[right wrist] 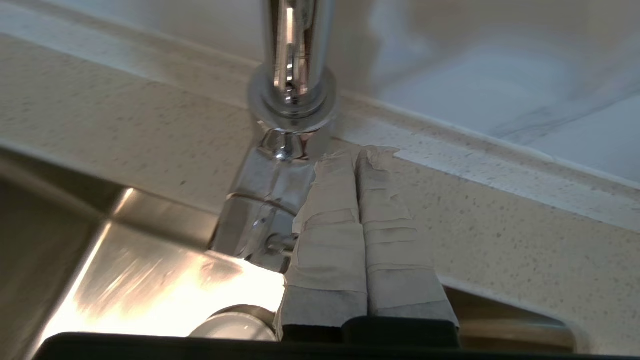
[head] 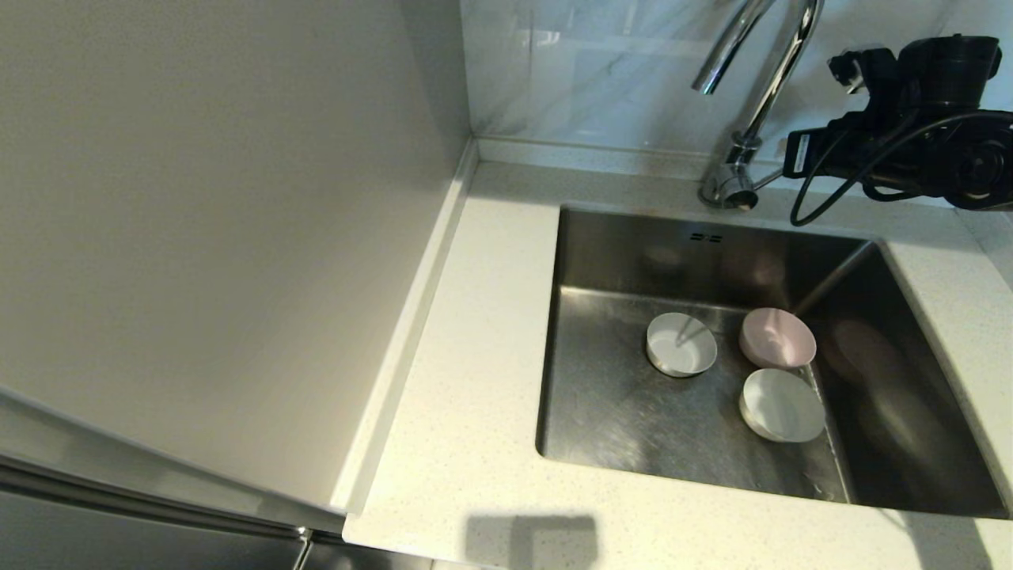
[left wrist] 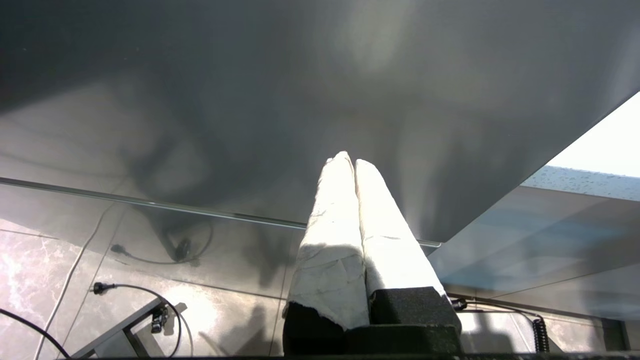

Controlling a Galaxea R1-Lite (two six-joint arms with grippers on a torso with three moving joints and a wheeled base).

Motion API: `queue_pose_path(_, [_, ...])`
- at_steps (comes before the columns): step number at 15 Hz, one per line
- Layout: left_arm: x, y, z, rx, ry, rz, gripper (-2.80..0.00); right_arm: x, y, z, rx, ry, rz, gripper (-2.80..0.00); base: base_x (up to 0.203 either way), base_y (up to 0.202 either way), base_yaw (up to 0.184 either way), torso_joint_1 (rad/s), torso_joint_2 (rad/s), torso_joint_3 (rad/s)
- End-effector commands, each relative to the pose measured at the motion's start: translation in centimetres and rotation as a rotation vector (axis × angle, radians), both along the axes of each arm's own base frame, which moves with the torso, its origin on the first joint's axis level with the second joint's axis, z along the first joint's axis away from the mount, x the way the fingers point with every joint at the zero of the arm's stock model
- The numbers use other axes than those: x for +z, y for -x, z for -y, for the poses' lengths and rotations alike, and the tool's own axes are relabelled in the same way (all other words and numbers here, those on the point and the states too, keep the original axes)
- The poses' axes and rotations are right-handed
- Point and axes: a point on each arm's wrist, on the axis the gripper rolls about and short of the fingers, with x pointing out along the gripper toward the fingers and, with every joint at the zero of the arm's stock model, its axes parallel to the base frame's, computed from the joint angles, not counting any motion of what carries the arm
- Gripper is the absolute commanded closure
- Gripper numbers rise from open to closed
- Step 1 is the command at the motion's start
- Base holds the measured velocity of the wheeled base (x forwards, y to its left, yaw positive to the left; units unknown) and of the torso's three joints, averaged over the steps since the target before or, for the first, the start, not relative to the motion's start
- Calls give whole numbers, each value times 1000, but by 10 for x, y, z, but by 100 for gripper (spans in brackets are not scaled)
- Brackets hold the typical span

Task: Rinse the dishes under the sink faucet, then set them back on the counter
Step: Turn on the faucet

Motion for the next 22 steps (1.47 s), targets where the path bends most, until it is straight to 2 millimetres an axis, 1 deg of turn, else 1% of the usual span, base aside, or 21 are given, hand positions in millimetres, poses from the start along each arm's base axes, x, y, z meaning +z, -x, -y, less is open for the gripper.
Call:
queue_pose_path(1, [0,0,0,1,1,4,0,-8,-7,1,-9,4,-10,0,0,0,0,0,0,0])
queue_pose_path(3, [0,0,0,1,1,4,0,-8,-6,5,-35,44,-10,0,0,0,0,0,0,0])
queue_pose_path(4, [0,0,0,1,1,4,0,-8,-5,13,-48,86,-17,0,0,0,0,0,0,0])
queue_pose_path(6, [0,0,0,1,1,4,0,-8,1,22,-58,159,-58,0,0,0,0,0,0,0])
queue_pose_path(9, [0,0,0,1,1,4,0,-8,13,32,-64,196,-130,0,0,0,0,0,0,0])
queue_pose_path(16, [0,0,0,1,1,4,0,9,24,31,-70,188,-84,0,0,0,0,0,0,0])
queue_pose_path(19, [0,0,0,1,1,4,0,16,28,32,-93,150,-57,0,0,0,0,0,0,0])
queue_pose_path(20, [0,0,0,1,1,4,0,21,34,37,-118,151,-40,0,0,0,0,0,0,0])
queue_pose_path(22, [0,0,0,1,-1,4,0,37,57,40,-169,134,-12,0,0,0,0,0,0,0])
